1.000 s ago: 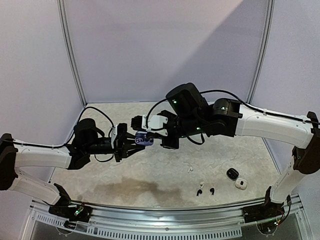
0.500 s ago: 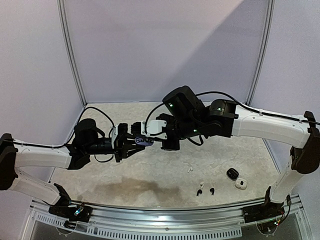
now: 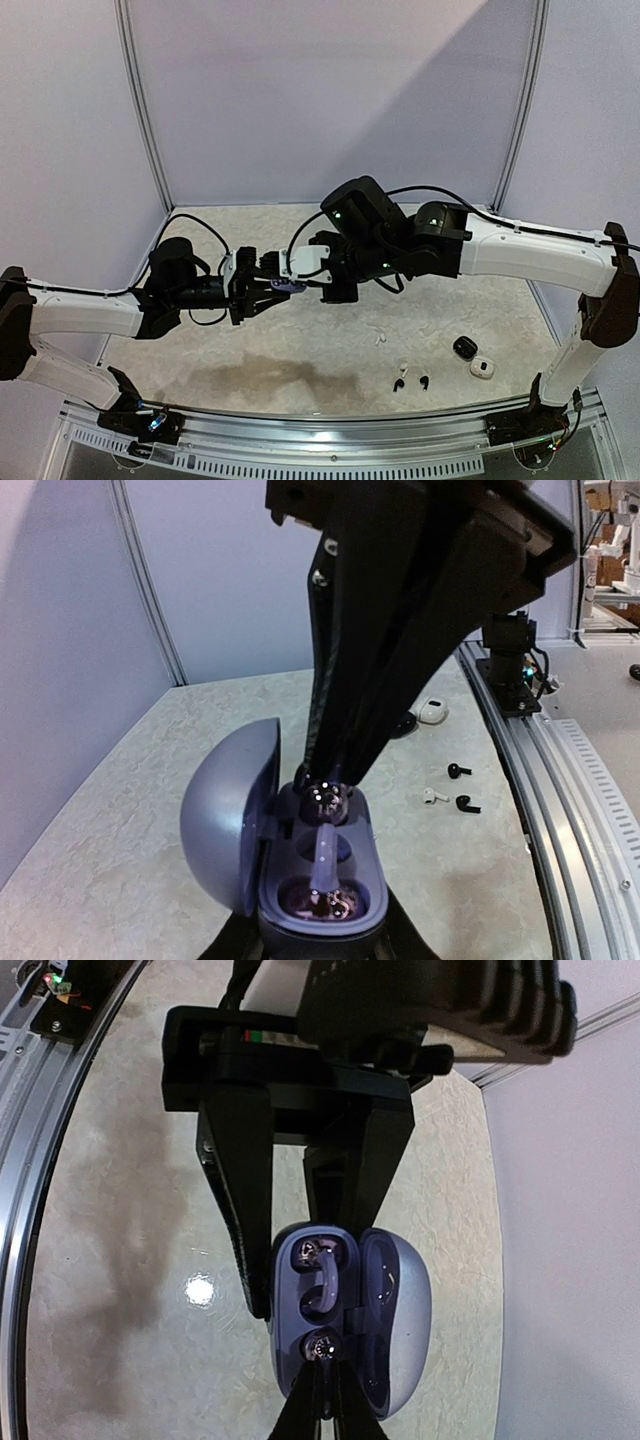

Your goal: Insert the wireless bluetooth earbuds into the charging case

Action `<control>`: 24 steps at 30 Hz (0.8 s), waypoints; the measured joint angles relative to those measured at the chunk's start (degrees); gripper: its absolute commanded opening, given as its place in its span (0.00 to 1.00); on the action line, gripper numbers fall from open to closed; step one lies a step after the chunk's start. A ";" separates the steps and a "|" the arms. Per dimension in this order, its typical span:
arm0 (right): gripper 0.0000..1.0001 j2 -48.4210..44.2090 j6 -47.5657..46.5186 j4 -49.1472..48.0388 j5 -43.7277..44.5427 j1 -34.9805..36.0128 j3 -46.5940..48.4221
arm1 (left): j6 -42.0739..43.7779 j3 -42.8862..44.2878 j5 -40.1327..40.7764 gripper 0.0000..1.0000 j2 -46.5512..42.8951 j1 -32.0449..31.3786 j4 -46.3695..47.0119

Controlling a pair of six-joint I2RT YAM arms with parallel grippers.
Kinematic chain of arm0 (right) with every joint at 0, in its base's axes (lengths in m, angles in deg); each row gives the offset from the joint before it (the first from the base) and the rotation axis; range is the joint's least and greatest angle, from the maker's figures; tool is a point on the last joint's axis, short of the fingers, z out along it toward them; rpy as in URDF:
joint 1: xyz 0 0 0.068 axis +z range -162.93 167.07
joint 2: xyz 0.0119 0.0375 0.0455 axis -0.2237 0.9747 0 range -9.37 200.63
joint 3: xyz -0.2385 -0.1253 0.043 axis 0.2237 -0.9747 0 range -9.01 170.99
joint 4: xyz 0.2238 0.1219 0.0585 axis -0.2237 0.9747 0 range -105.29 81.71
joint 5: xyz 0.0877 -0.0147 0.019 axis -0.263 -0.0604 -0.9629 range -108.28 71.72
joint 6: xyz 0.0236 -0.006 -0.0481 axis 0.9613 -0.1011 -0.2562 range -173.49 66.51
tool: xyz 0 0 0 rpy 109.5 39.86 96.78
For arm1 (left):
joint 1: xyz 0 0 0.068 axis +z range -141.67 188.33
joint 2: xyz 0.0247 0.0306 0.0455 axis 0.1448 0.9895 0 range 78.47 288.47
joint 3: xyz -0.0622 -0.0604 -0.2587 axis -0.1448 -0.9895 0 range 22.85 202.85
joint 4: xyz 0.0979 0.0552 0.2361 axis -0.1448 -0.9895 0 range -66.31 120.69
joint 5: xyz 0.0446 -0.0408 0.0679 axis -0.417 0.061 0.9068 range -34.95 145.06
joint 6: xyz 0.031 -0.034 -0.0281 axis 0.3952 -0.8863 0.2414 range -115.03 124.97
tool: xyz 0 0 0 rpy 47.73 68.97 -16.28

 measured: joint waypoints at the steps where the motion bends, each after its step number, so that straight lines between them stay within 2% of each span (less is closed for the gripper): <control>1: 0.11 0.04 -0.26 0.00 0.24 0.02 0.00 | 0.00 0.00 0.00 0.00 0.00 0.02 0.00; 7: 0.16 0.17 -0.87 0.04 1.25 0.09 0.00 | 0.00 0.00 -0.20 0.00 0.00 0.02 0.11; 19: 0.19 0.20 0.83 0.13 2.43 0.07 0.00 | -0.57 0.00 0.02 0.00 0.00 0.02 0.15; 24: 0.27 -1.29 4.11 0.44 0.46 0.07 0.00 | -1.31 -0.02 0.81 0.00 0.00 0.02 0.33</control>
